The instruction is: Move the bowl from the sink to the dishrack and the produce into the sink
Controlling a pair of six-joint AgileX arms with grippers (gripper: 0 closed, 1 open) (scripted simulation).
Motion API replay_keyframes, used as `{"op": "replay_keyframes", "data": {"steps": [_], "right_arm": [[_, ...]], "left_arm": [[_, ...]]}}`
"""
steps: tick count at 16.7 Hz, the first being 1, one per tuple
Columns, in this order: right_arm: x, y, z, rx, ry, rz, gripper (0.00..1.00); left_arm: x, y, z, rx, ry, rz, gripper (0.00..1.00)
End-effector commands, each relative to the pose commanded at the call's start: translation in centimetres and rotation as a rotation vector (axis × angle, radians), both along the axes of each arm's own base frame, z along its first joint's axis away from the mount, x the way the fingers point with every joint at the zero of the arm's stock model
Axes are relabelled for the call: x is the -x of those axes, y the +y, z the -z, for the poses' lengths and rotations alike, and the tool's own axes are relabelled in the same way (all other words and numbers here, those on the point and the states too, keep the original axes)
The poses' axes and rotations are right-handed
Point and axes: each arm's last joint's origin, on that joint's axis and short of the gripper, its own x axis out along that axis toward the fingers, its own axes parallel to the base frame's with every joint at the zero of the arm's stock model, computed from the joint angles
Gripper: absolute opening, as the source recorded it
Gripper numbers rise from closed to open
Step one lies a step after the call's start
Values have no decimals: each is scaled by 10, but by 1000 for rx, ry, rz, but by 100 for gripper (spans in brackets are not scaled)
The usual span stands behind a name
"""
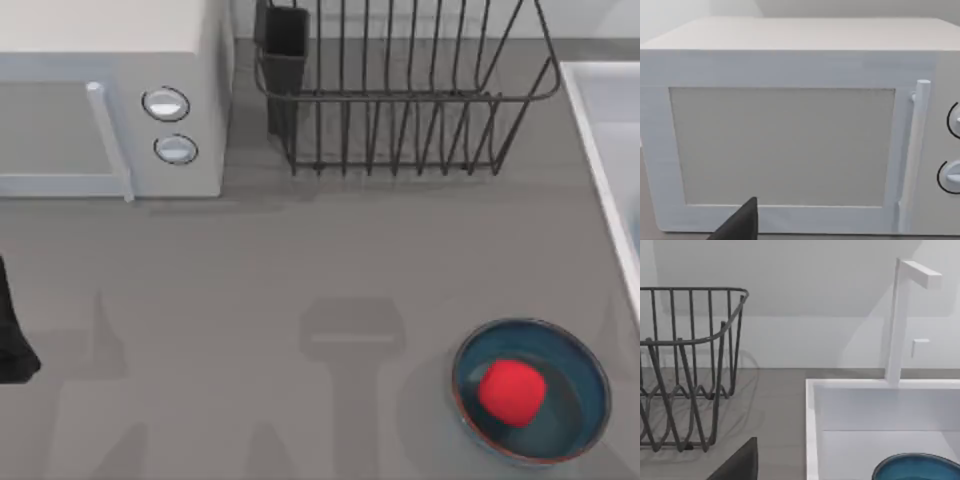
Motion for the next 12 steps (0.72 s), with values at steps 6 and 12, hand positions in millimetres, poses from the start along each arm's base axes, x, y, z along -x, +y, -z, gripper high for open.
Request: {"op": "replay_keyframes", "data": {"steps": [6,12], "right_arm": [[-1,0,-20,16,38,0,100],[-27,-7,-94,73,236,35,100]], "left_arm": [[0,0,0,0,0,0,100],[0,0,0,0,0,0,100]]}}
